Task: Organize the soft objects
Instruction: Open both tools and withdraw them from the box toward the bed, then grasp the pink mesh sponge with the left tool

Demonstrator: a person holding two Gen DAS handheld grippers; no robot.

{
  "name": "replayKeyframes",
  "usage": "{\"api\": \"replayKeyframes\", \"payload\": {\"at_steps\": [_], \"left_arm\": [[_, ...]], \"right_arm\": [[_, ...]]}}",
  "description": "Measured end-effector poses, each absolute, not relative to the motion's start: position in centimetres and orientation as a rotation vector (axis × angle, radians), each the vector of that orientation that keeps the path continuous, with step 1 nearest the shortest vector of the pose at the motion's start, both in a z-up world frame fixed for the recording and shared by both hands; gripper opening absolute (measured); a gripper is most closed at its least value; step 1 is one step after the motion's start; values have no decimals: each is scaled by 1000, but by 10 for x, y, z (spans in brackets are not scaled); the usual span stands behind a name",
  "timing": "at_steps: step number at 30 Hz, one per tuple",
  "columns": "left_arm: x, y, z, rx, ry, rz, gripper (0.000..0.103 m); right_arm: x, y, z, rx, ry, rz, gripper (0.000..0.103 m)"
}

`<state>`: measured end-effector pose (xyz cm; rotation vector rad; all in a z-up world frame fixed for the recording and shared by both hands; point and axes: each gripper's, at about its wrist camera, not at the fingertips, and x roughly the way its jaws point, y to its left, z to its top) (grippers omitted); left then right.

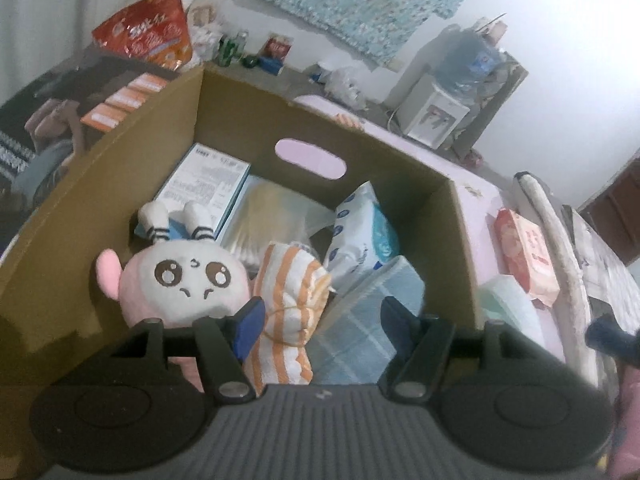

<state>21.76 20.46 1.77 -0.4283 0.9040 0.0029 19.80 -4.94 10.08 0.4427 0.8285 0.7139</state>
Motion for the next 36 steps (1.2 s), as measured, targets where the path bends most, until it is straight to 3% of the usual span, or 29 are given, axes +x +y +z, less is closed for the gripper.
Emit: {"api": "replayKeyframes", "payload": {"at_steps": [11, 15, 22, 27, 36], "left_arm": [[192, 169, 72, -304, 775, -78, 82], [194, 135, 98, -252, 755, -138, 91], [223, 52, 120, -83, 807, -197, 98], [262, -26, 97, 114, 906, -277, 101], [335, -148, 3, 356, 1099, -372, 101]], "right_arm": [[154, -216, 94, 586, 708, 428, 58], [151, -251, 72, 636, 725, 359, 58], [184, -265, 17, 694, 803, 307, 62], [230, -279, -21, 833, 868, 259, 62], [264, -307, -52, 930, 866, 235, 66]]}}
